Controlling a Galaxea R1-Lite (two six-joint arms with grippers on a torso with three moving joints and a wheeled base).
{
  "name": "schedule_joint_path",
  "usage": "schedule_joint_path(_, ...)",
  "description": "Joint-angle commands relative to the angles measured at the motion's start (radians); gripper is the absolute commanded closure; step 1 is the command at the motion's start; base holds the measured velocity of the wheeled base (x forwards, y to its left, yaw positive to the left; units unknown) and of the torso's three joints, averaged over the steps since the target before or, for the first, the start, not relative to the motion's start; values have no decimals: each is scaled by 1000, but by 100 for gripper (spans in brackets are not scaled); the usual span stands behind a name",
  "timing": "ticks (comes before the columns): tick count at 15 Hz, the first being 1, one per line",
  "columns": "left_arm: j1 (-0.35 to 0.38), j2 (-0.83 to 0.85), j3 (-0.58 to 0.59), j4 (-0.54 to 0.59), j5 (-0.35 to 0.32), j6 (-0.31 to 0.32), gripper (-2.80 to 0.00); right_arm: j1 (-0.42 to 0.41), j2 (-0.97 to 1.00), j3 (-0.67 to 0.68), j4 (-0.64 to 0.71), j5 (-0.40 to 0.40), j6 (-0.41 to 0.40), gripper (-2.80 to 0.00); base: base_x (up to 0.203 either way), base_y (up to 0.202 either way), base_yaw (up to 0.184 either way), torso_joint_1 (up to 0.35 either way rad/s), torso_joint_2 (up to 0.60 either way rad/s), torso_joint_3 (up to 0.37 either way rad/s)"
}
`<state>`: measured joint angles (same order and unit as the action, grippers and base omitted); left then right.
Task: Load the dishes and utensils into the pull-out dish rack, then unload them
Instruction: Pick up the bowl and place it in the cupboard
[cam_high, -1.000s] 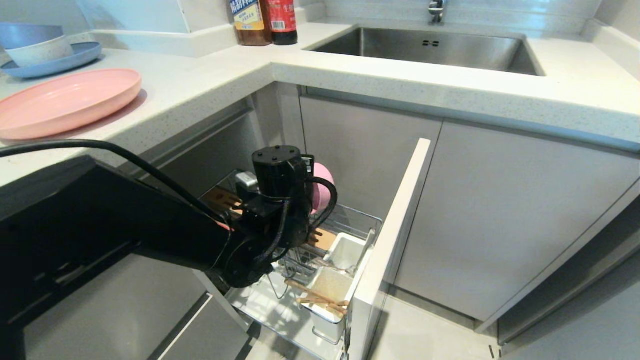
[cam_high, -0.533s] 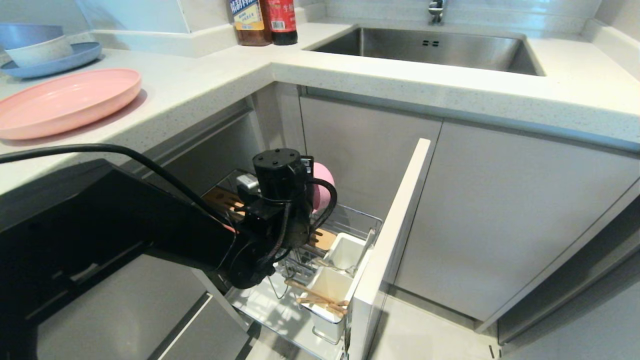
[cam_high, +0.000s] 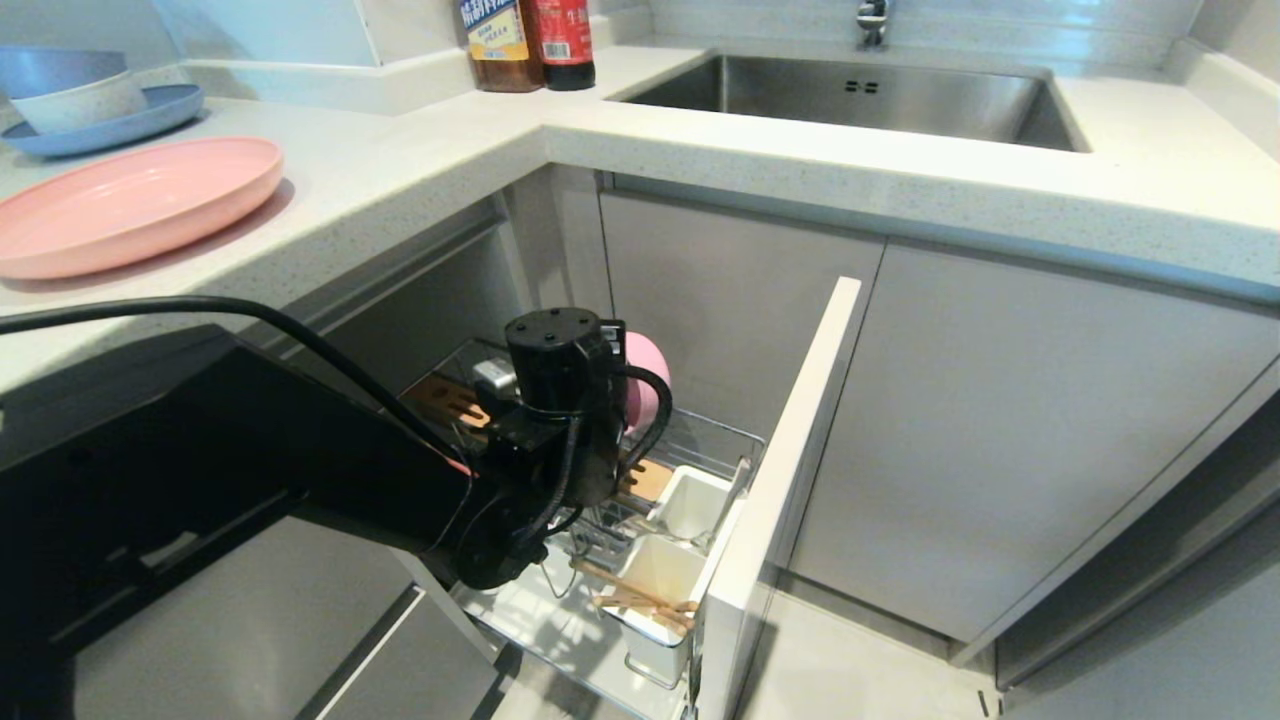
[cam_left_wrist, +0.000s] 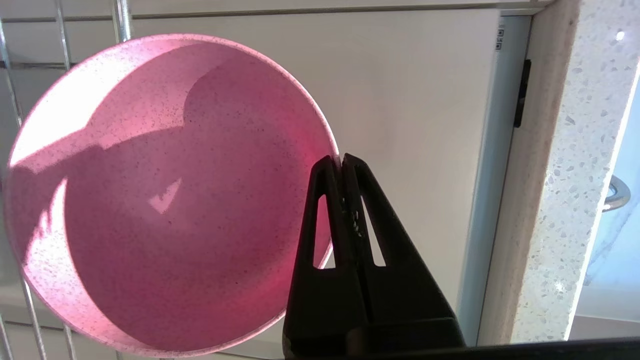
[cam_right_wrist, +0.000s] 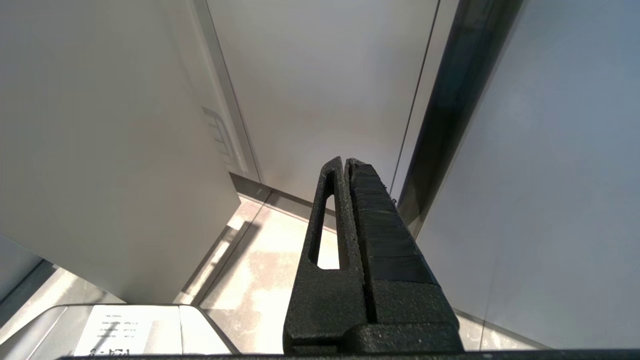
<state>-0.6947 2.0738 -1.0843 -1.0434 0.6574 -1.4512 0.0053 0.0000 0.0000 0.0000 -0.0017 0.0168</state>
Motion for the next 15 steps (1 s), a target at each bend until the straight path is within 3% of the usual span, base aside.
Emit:
schedule_joint_path(1,0,3,5,-6,4,-11,0,1,0,2,0,0,0,0,0,0,0,0,0,0)
schedule_joint_path(15,-8,15,51,-10,4,-23,0,1,0,2,0,0,0,0,0,0,0,0,0,0)
